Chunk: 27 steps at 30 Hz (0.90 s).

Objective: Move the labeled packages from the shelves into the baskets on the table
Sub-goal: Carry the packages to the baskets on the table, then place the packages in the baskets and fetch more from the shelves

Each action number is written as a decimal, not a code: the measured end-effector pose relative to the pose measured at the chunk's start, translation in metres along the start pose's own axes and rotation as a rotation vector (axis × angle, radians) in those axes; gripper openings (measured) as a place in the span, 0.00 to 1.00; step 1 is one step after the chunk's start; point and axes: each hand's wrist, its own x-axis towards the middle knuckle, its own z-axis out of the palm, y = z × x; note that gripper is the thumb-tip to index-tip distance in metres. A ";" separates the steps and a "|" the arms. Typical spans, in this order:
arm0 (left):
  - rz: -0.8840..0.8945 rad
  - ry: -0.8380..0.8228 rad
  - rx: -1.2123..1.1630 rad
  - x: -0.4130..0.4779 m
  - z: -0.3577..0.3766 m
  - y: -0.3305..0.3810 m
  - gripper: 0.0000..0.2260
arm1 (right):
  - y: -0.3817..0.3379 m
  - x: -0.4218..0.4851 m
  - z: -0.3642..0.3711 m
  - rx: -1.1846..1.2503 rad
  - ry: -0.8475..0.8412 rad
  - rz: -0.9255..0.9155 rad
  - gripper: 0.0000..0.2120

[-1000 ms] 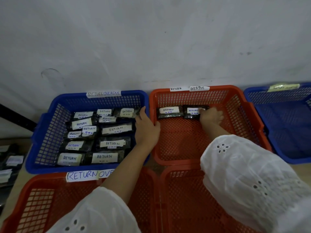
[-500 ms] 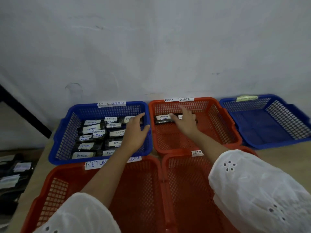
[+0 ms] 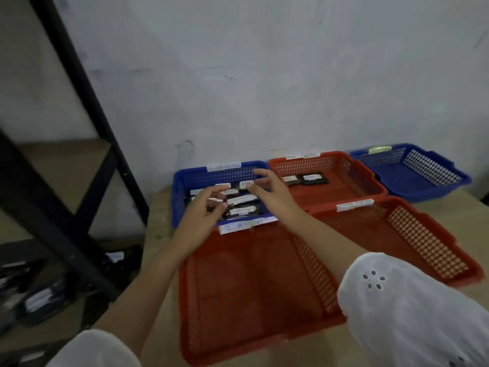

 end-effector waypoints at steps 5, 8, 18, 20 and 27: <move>0.073 0.002 -0.015 -0.053 -0.061 0.005 0.15 | -0.037 -0.062 0.065 0.099 0.013 -0.031 0.19; 0.087 0.006 -0.027 -0.085 -0.094 0.008 0.16 | -0.057 -0.092 0.097 0.121 -0.029 -0.046 0.18; -0.001 0.052 -0.028 -0.208 -0.197 0.003 0.15 | -0.107 -0.184 0.199 0.171 -0.119 -0.087 0.18; -0.016 0.053 -0.006 -0.231 -0.220 0.001 0.15 | -0.114 -0.198 0.223 0.158 -0.148 -0.087 0.16; -0.011 0.171 0.055 -0.279 -0.328 -0.019 0.15 | -0.149 -0.205 0.327 0.079 -0.266 -0.149 0.15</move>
